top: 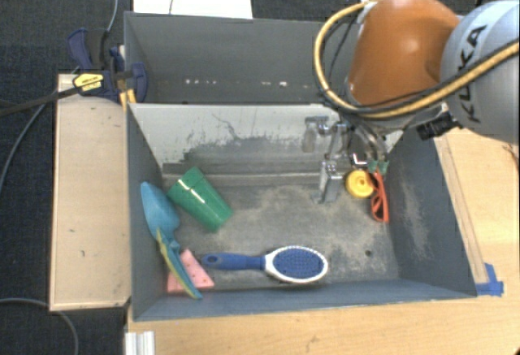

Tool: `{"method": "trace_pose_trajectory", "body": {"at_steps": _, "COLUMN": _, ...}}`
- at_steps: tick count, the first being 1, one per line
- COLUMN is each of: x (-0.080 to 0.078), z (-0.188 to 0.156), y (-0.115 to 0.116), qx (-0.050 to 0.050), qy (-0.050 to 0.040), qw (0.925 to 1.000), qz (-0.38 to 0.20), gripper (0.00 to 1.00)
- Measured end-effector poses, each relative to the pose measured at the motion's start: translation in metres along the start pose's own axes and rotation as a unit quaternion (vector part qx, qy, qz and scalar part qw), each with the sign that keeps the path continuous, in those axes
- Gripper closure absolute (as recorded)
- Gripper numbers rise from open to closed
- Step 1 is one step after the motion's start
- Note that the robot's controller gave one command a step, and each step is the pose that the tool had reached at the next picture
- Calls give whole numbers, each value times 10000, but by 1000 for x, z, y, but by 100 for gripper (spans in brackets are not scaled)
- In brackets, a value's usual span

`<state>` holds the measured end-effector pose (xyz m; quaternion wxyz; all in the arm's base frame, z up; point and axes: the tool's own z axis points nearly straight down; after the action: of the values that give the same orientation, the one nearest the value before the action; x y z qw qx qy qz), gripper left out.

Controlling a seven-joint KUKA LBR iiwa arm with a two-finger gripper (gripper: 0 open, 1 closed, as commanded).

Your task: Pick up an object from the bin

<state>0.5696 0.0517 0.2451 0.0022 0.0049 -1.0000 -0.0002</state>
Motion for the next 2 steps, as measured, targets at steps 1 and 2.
{"method": "trace_pose_trajectory", "body": {"at_steps": 1, "x": -1, "z": -5, "y": 0, "qx": -2, "qy": -43, "qw": 10000, "qz": 6, "gripper": 0}}
{"method": "trace_pose_trajectory", "body": {"at_steps": 2, "x": 21, "z": 37, "y": -1, "qx": -3, "qy": -55, "qw": 9997, "qz": -250, "gripper": 0}}
